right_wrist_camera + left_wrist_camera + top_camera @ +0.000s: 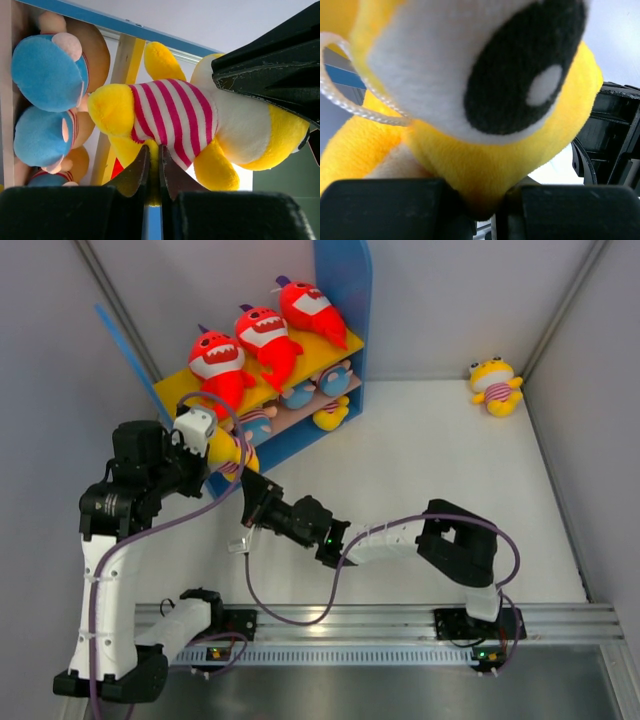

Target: Place and organize the stuffed toys onto the shelf

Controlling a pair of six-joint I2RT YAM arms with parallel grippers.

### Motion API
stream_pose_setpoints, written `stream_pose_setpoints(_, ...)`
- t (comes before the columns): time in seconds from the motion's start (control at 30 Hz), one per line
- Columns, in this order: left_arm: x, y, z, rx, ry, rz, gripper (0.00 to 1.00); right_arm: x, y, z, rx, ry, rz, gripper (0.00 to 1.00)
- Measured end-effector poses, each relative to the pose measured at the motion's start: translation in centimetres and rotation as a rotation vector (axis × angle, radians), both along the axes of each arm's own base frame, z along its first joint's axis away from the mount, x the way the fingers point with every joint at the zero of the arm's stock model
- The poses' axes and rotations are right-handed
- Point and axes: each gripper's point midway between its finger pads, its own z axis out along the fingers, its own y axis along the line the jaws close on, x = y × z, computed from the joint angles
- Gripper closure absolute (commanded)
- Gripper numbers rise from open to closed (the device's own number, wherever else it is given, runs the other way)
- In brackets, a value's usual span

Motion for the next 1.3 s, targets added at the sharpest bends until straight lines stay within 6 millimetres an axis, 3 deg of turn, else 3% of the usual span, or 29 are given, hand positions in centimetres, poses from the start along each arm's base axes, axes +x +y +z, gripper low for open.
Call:
stream_pose_setpoints(0.03, 0.0, 0.0, 0.0, 0.0, -0.001, -0.001, 1.0, 0.0, 0.0, 0.0, -0.001, 0.001, -0.001, 1.0)
stream_pose_setpoints(0.13, 0.0, 0.0, 0.0, 0.004, -0.002, -0.007, 0.61, -0.3, -0.6, 0.1, -0.013, 0.005, -0.003, 1.0)
stream_pose_setpoints(0.17, 0.0, -0.1, 0.0, 0.003, -0.002, -0.009, 0.41, -0.5, -1.2, 0.1, -0.026, 0.011, -0.007, 1.0)
stream_pose_setpoints(0.23, -0.1, 0.0, 0.0, 0.014, -0.006, -0.015, 0.21, -1.1, -2.3, 0.4, -0.038, 0.041, -0.009, 1.0)
stream_pose_setpoints(0.27, -0.2, 0.1, 0.0, 0.017, -0.007, -0.017, 0.06, -1.4, -3.2, 0.8, -0.034, 0.074, -0.01, 1.0)
stream_pose_setpoints(0.43, -0.5, 0.2, 0.2, 0.025, -0.02, -0.015, 0.01, -4.2, -6.3, 2.4, -0.026, 0.316, 0.064, 1.0)
stream_pose_setpoints(0.53, -0.6, 0.4, 0.3, 0.033, -0.025, -0.009, 0.01, -5.8, -7.7, 1.8, -0.036, 0.496, 0.118, 1.0)
stream_pose_setpoints(0.63, -0.6, 0.7, 0.3, 0.044, -0.027, 0.001, 0.01, -7.3, -8.6, -1.6, -0.124, 0.689, 0.139, 1.0)
stream_pose_setpoints(0.8, -0.5, 1.3, 0.3, 0.072, -0.031, 0.017, 0.01, -10.2, -10.8, -9.8, -0.359, 1.019, 0.126, 1.0)
stream_pose_setpoints(0.87, -0.4, 1.4, 0.3, 0.08, -0.032, 0.022, 0.01, -10.6, -11.9, -11.7, -0.41, 1.126, 0.118, 1.0)
stream_pose_setpoints(0.97, -0.4, 1.6, 0.3, 0.088, -0.033, 0.028, 0.01, -9.1, -13.2, -12.6, -0.399, 1.229, 0.101, 1.0)
stream_pose_setpoints(1.07, -0.5, 1.7, 0.3, 0.092, -0.036, 0.03, 0.01, -6.2, -13.7, -12.6, -0.35, 1.282, 0.08, 1.0)
stream_pose_setpoints(1.3, -0.8, 2.2, 0.6, 0.119, -0.053, 0.038, 0.01, -0.5, -12.2, -12.3, -0.274, 1.318, 0.087, 1.0)
